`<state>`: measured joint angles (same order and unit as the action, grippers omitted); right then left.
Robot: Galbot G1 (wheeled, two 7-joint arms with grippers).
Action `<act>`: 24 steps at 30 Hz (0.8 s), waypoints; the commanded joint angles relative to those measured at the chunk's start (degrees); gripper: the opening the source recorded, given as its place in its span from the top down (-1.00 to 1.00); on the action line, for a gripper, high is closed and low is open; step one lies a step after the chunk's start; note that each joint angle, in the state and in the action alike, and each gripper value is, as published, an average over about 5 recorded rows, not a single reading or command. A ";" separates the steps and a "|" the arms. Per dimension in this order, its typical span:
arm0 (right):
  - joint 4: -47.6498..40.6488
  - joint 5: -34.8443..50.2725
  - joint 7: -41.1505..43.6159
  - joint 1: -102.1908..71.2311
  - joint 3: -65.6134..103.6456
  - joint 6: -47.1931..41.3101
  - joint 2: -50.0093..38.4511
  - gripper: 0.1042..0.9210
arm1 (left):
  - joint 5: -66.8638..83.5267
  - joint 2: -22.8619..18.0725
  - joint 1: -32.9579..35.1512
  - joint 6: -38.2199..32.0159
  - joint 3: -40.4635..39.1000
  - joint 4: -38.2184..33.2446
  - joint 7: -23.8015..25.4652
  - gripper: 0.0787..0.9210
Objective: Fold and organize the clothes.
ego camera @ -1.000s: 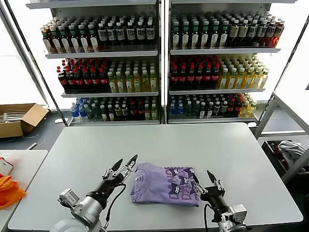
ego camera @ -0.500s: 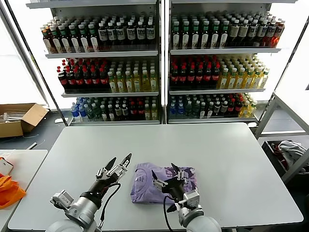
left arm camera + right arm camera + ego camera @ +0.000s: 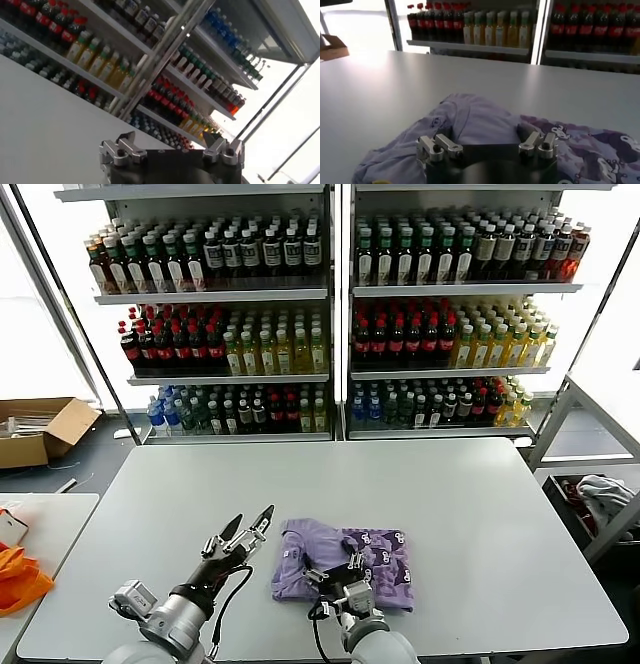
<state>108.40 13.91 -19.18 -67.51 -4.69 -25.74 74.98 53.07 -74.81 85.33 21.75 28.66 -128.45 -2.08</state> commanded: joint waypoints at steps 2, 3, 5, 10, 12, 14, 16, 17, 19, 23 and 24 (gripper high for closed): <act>18.75 0.36 6.14 -5.20 11.02 9.55 -6.38 -0.76 | -0.11 0.10 0.16 0.08 0.58 -0.76 0.16 -0.77; 20.22 0.00 7.09 -7.09 13.25 10.71 -6.98 -0.76 | -0.14 0.31 0.19 0.04 0.84 -0.62 0.23 -0.77; 22.17 -0.52 8.64 -11.00 17.69 12.95 -7.49 -0.76 | -0.34 0.69 0.05 -0.03 1.17 -0.22 0.31 -0.77; 22.29 0.18 11.28 -19.27 29.00 17.55 -6.29 -0.76 | -1.60 1.33 -0.26 -0.19 1.98 -0.44 0.80 -0.77; 21.54 0.36 12.90 -22.05 33.55 19.37 -5.46 -0.76 | -2.16 1.48 0.09 -0.34 2.50 -0.93 1.15 -0.77; 20.99 0.44 14.75 -24.69 37.14 21.44 -4.77 -0.76 | -2.54 1.63 0.67 -0.58 3.20 -1.26 1.55 -0.77; 20.78 0.74 16.33 -27.36 40.06 23.44 -4.12 -0.76 | -2.68 1.88 1.19 -0.79 3.98 -1.33 1.87 -0.77; 20.75 0.89 16.82 -28.51 41.10 24.33 -3.82 -0.76 | -2.75 2.03 1.35 -0.86 4.34 -1.26 2.00 -0.77; 20.62 1.15 17.39 -30.68 42.87 25.96 -3.06 -0.76 | -2.88 2.42 1.52 -0.93 5.03 -1.10 2.17 -0.77; 20.07 1.23 17.64 -33.56 44.54 27.93 -1.23 -0.76 | -3.24 3.09 1.74 -1.01 6.40 -1.00 2.51 -0.77; 19.93 1.19 17.63 -33.99 44.67 28.20 -0.69 -0.76 | -3.31 3.20 1.85 -1.04 6.71 -1.03 2.60 -0.77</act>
<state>126.32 14.71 -6.00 -89.25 26.57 -6.18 71.70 50.63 -72.31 86.48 20.89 32.79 -129.32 -0.02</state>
